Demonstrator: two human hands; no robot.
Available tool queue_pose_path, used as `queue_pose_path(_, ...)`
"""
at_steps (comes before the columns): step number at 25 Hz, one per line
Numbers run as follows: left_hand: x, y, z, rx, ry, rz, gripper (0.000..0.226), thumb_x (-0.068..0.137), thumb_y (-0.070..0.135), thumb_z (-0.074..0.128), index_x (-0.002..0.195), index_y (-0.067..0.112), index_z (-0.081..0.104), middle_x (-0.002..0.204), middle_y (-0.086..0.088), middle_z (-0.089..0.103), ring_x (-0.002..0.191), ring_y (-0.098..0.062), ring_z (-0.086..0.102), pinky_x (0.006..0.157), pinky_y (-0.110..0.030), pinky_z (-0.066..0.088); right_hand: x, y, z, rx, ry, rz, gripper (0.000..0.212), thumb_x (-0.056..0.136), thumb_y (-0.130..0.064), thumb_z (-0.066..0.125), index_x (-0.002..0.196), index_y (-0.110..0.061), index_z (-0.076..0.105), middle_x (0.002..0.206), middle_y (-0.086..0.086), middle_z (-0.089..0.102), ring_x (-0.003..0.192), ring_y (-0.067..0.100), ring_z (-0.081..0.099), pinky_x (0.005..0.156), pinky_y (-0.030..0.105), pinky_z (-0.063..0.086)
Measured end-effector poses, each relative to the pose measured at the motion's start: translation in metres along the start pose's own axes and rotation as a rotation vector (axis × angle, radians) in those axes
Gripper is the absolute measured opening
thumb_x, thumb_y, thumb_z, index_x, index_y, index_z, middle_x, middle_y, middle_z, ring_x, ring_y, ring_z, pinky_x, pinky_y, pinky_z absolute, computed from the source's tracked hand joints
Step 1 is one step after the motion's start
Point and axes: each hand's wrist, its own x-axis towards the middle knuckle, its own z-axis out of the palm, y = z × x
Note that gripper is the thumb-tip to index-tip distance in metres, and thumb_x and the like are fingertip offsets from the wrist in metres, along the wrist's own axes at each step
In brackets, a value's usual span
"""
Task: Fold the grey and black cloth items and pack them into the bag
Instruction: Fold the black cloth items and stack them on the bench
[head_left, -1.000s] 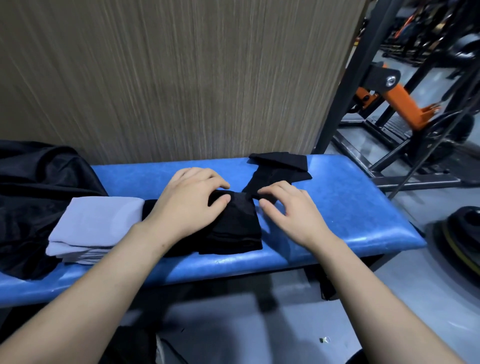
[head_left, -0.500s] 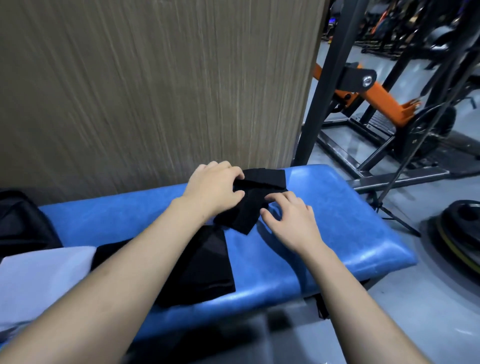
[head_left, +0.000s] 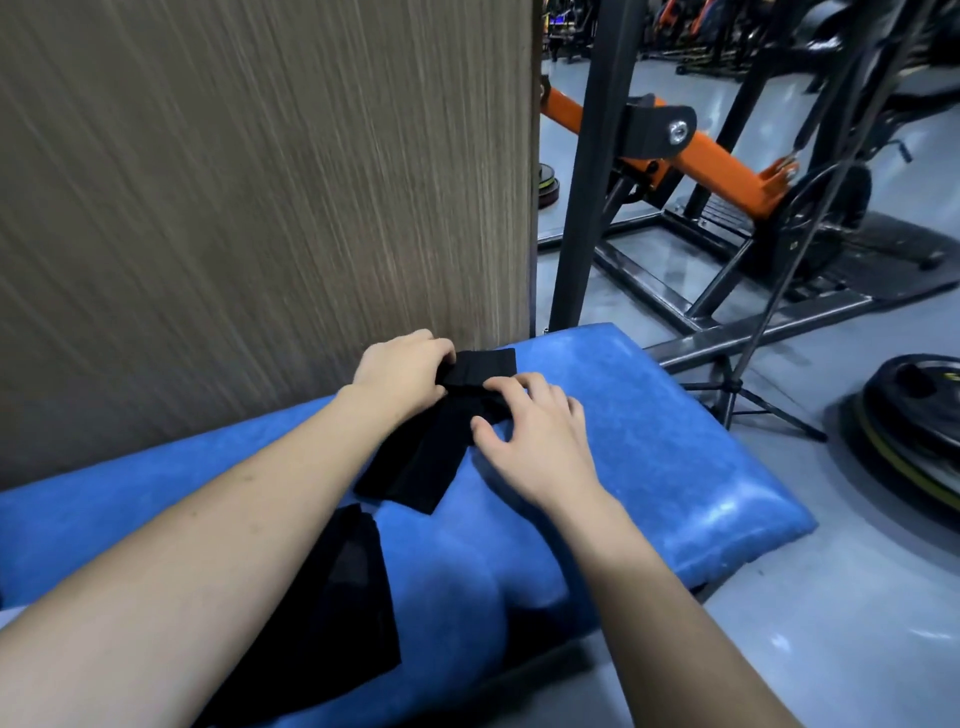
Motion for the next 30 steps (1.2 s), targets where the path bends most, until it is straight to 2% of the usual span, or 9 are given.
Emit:
queue_pose_path(5,-0.005,-0.003,-0.005,-0.034,0.121,0.005,0.015,0.09,0.039,0.064,0.103,0.031,0.067,0.108,0.01,0.06,0.109,-0.015,0.058,0.08,-0.033,0.047,0.001,-0.001,-0.001,0.018,-0.003,0.017,0.045,0.091,-0.051,0.049,0.132,-0.034,0.051,0.133,-0.008,0.047,0.125,0.016,0.041,0.111,0.036,0.024)
queue_pose_path(9,-0.018,-0.004,-0.008,-0.06,0.208,0.018,0.011,0.093,0.034,0.056,0.092,0.029,0.066,0.101,0.01,0.06,0.1,-0.016,0.06,0.074,-0.034,0.049,-0.003,-0.004,0.0,0.024,-0.019,0.016,0.044,0.091,-0.05,0.05,0.132,-0.034,0.05,0.133,-0.009,0.047,0.125,0.015,0.042,0.11,0.038,0.025)
queue_pose_path(11,-0.019,-0.004,-0.007,-0.104,0.176,0.028,0.008,0.092,0.033,0.058,0.096,0.028,0.062,0.106,0.009,0.058,0.101,-0.016,0.06,0.077,-0.038,0.051,-0.006,-0.006,-0.001,0.038,-0.035,0.032,0.044,0.092,-0.049,0.049,0.133,-0.032,0.049,0.135,-0.01,0.047,0.127,0.015,0.041,0.111,0.038,0.025)
queue_pose_path(14,-0.01,-0.005,-0.008,-0.195,0.014,-0.019,0.033,0.085,0.045,0.068,0.112,0.031,0.055,0.118,0.01,0.056,0.11,-0.015,0.057,0.085,-0.039,0.05,-0.009,-0.006,-0.004,0.05,-0.039,0.025,0.044,0.093,-0.046,0.049,0.134,-0.03,0.049,0.138,-0.011,0.046,0.13,0.013,0.039,0.112,0.038,0.024)
queue_pose_path(16,-0.003,-0.004,-0.005,-0.148,0.006,-0.017,0.033,0.087,0.044,0.067,0.116,0.033,0.057,0.12,0.009,0.058,0.112,-0.018,0.058,0.087,-0.037,0.049,-0.008,-0.005,-0.003,0.049,-0.037,0.018,0.044,0.093,-0.045,0.049,0.134,-0.03,0.049,0.139,-0.012,0.046,0.131,0.013,0.039,0.112,0.038,0.024)
queue_pose_path(19,-0.002,0.0,-0.001,-0.022,0.096,0.017,0.023,0.095,0.037,0.056,0.114,0.031,0.065,0.116,0.006,0.065,0.107,-0.024,0.062,0.082,-0.037,0.048,-0.005,-0.003,-0.001,0.061,-0.046,0.036,0.045,0.092,-0.045,0.05,0.135,-0.03,0.048,0.14,-0.012,0.045,0.132,0.013,0.038,0.112,0.039,0.024)
queue_pose_path(21,-0.006,0.0,-0.001,-0.025,0.169,0.02,0.023,0.095,0.034,0.052,0.111,0.029,0.067,0.112,0.006,0.066,0.103,-0.025,0.063,0.079,-0.037,0.048,-0.002,-0.003,0.003,0.066,-0.054,0.041,0.048,0.091,-0.044,0.052,0.137,-0.029,0.046,0.143,-0.011,0.043,0.133,0.013,0.038,0.113,0.039,0.024)
queue_pose_path(26,-0.026,0.011,-0.005,-0.21,0.357,0.109,0.018,0.089,0.029,0.056,0.101,0.024,0.068,0.102,0.009,0.065,0.095,-0.018,0.063,0.073,-0.034,0.05,0.006,-0.006,0.009,0.143,-0.017,0.065,0.061,0.088,-0.039,0.06,0.143,-0.029,0.037,0.147,-0.01,0.04,0.134,0.016,0.04,0.111,0.042,0.029)
queue_pose_path(30,-0.039,0.017,-0.021,-0.371,0.45,0.241,0.021,0.083,0.026,0.053,0.096,0.023,0.069,0.097,0.011,0.063,0.091,-0.015,0.063,0.075,-0.04,0.053,0.015,-0.013,0.013,0.36,0.01,0.138,0.074,0.087,-0.036,0.064,0.15,-0.022,0.028,0.148,-0.004,0.045,0.135,0.017,0.043,0.111,0.045,0.034)
